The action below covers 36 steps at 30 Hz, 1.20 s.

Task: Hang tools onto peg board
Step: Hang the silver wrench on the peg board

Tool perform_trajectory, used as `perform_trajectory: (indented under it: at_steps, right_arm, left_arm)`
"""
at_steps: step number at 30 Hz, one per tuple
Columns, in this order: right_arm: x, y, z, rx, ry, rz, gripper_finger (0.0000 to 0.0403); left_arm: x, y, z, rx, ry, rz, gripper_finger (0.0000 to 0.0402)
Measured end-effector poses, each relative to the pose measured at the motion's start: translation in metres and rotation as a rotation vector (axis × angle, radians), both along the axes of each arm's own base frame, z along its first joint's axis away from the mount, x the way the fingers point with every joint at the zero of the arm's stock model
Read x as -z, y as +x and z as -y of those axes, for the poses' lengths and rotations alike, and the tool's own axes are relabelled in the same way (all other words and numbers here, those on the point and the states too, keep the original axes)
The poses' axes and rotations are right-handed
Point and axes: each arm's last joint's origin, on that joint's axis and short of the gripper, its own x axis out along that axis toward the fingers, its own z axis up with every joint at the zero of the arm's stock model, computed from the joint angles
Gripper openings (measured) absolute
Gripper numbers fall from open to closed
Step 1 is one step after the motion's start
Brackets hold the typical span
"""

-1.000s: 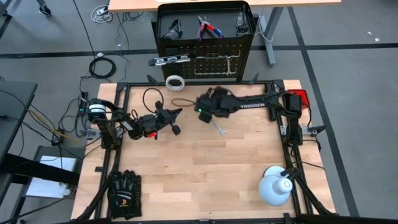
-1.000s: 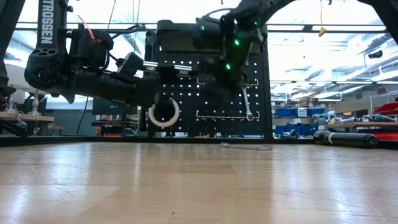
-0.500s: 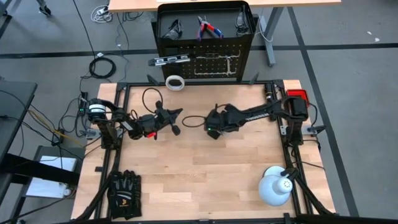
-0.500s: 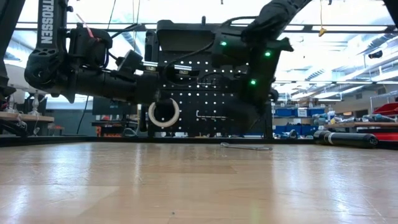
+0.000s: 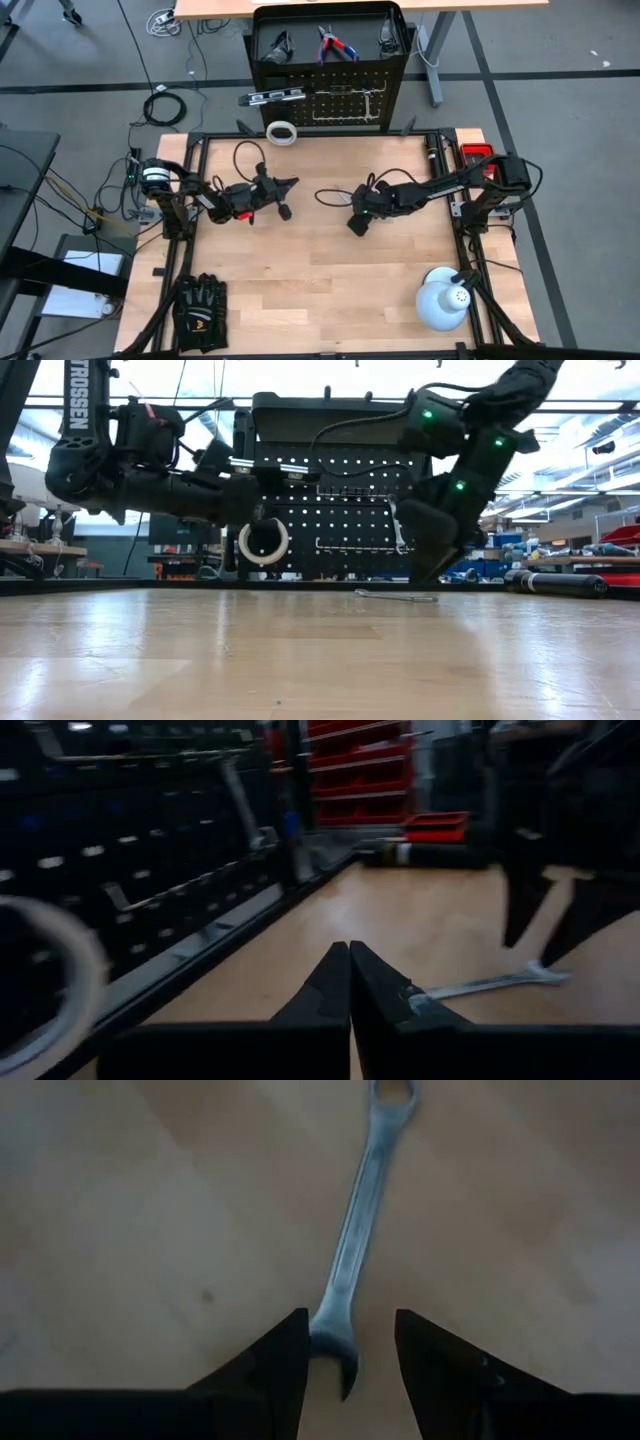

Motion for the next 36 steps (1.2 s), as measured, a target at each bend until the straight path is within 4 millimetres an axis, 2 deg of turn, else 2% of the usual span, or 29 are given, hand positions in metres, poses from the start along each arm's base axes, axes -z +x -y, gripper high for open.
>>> perform_trajectory:
  at_steps: [3,9,18,22,26,30,36]
  right_arm:
    - [0.008,-0.005,-0.001,-0.007,0.024,-0.017,0.0159]
    - [0.015,-0.001,-0.005,-0.087,-0.019,0.004,0.0167]
    - [0.017,0.007,-0.011,-0.509,-0.025,0.005,0.0157]
    - [0.017,0.008,-0.012,-0.701,-0.036,0.012,0.0150]
    - [0.017,0.008,-0.008,-0.814,-0.006,0.042,0.0142]
    - [0.011,0.003,-0.006,-0.871,-0.025,0.032,0.0138]
    - [-0.015,-0.001,-0.006,-0.875,-0.161,0.068,0.0138]
  left_arm:
    - [-0.001,0.012,-0.001,0.036,-0.008,-0.035,0.0000]
    - [0.000,0.040,-0.006,0.037,-0.062,-0.141,0.0000]
    - [0.015,0.070,-0.007,0.164,-0.095,-0.175,0.0000]
    - [0.013,0.078,-0.006,0.254,-0.101,-0.162,0.0000]
    - [0.011,0.081,-0.004,0.323,-0.129,-0.146,0.0000]
    - [0.013,0.086,-0.002,0.411,-0.168,-0.195,0.0000]
    - [0.023,0.096,-0.002,0.430,-0.313,-0.405,0.0000]
